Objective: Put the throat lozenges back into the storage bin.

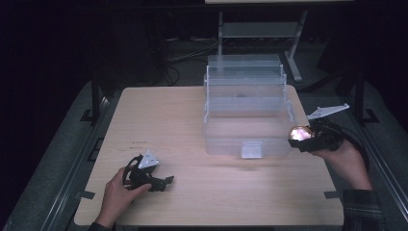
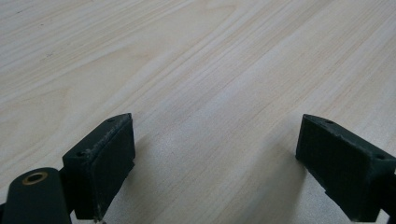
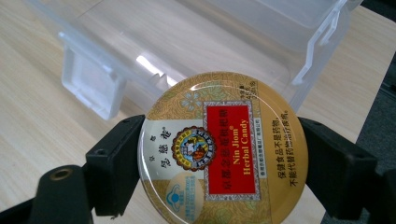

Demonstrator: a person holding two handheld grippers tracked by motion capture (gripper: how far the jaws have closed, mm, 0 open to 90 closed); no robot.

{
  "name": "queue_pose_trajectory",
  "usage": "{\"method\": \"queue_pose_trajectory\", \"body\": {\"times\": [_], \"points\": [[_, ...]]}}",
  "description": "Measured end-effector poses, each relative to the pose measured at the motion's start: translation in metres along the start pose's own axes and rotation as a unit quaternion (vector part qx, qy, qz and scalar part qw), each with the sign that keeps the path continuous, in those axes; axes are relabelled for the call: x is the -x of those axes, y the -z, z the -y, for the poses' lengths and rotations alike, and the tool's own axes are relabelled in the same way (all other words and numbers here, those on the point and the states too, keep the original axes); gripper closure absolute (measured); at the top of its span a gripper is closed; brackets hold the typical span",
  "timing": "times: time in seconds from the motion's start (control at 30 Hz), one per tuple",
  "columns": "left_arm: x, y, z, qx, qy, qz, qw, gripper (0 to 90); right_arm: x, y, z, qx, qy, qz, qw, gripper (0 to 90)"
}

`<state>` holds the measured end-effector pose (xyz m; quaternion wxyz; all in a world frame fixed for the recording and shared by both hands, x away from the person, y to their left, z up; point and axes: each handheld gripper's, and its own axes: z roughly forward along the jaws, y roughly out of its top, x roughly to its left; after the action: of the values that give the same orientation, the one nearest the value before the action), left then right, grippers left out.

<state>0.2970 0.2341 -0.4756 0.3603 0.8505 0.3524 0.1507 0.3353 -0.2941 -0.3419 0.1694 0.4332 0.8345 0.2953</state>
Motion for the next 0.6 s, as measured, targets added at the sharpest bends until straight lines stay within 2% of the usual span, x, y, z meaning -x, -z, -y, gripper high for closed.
{"method": "queue_pose_trajectory", "body": {"times": [0.6], "points": [[0.0,0.0,0.0,0.0,-0.001,0.0,1.0,11.0,0.01,-0.014,-0.024,0.002,-0.005,0.005,1.0,19.4]]}}
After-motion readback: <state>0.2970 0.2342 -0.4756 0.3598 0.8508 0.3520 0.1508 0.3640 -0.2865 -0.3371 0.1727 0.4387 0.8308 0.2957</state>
